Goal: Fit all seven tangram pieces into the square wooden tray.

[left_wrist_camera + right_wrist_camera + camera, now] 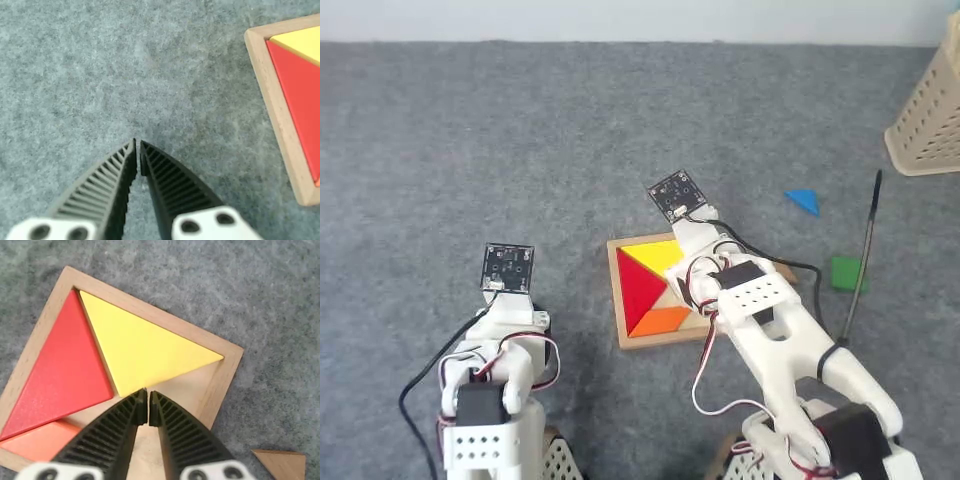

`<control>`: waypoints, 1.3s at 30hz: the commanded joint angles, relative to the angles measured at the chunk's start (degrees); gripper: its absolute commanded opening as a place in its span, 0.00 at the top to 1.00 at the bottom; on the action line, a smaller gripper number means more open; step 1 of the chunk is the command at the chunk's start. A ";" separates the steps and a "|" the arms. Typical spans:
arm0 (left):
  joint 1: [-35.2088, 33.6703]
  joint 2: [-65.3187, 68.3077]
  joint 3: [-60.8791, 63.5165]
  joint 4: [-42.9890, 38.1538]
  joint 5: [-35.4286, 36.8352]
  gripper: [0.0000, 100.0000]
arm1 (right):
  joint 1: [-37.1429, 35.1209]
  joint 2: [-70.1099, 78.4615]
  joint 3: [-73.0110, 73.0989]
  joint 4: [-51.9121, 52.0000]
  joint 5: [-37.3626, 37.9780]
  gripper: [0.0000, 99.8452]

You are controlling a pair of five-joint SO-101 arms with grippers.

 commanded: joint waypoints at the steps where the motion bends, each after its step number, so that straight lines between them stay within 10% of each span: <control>1: -0.09 -0.35 -0.31 0.35 0.35 0.99 | 2.86 -3.56 -2.20 0.57 -0.62 0.98; 22: -0.09 -0.35 -0.31 0.35 0.35 0.99 | 20.26 10.33 -30.86 30.37 1.76 0.86; 39: -0.18 -0.35 -0.31 0.35 0.44 0.99 | 23.60 26.24 -40.97 41.19 42.29 0.86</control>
